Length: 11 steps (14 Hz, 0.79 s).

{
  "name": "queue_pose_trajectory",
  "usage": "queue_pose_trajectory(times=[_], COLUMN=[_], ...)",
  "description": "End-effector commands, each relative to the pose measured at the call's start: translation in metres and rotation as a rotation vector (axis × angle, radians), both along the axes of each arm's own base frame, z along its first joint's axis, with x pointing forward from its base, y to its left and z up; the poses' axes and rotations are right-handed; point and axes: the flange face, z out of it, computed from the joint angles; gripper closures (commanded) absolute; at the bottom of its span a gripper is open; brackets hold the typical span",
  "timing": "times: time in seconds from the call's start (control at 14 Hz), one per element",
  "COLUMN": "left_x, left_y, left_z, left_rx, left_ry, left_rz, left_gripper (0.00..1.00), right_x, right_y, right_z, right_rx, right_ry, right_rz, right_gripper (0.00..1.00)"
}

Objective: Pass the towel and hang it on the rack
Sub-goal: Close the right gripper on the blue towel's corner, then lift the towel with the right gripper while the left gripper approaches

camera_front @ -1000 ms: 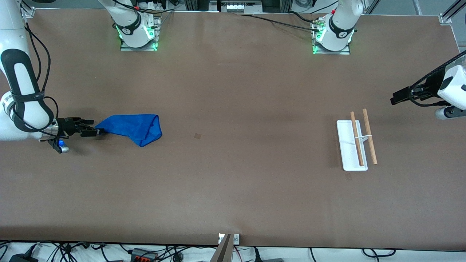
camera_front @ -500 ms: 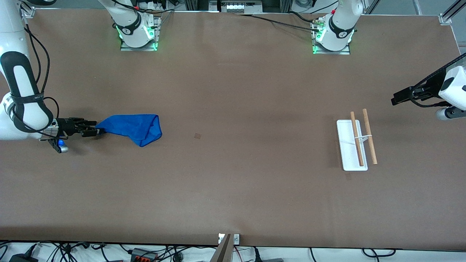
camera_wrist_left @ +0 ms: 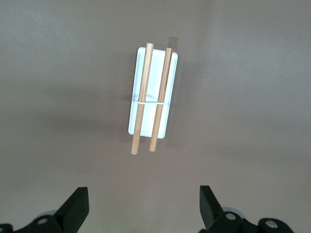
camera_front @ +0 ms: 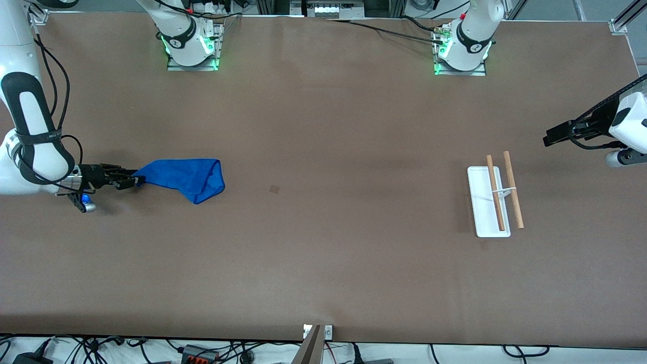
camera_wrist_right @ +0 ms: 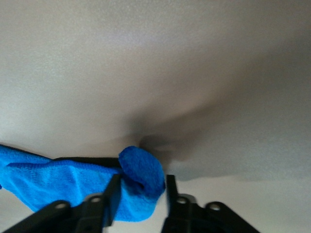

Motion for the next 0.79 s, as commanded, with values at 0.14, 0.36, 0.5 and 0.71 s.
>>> queue_pose_trajectory(times=[0.14, 0.36, 0.5, 0.71], left_x=[0.003, 0.003, 0.003, 0.003], left_y=[0.001, 0.001, 0.001, 0.002], left_z=[0.005, 0.004, 0.005, 0.004], left_rx=[-0.017, -0.017, -0.017, -0.018], left_ry=[0.002, 0.005, 0.004, 0.006], left_rz=[0.002, 0.002, 0.002, 0.003], left_gripper=[0.00, 0.00, 0.00, 0.00], right_x=[0.003, 0.025, 0.059, 0.094], right_y=[0.001, 0.016, 0.037, 0.071], right_z=[0.001, 0.034, 0.099, 0.185], right_rx=[0.046, 0.068, 0.065, -0.014], right_ry=[-0.047, -0.042, -0.028, -0.048], right_rz=[0.065, 0.130, 0.235, 0.321], right_gripper=[1.00, 1.00, 1.00, 1.00])
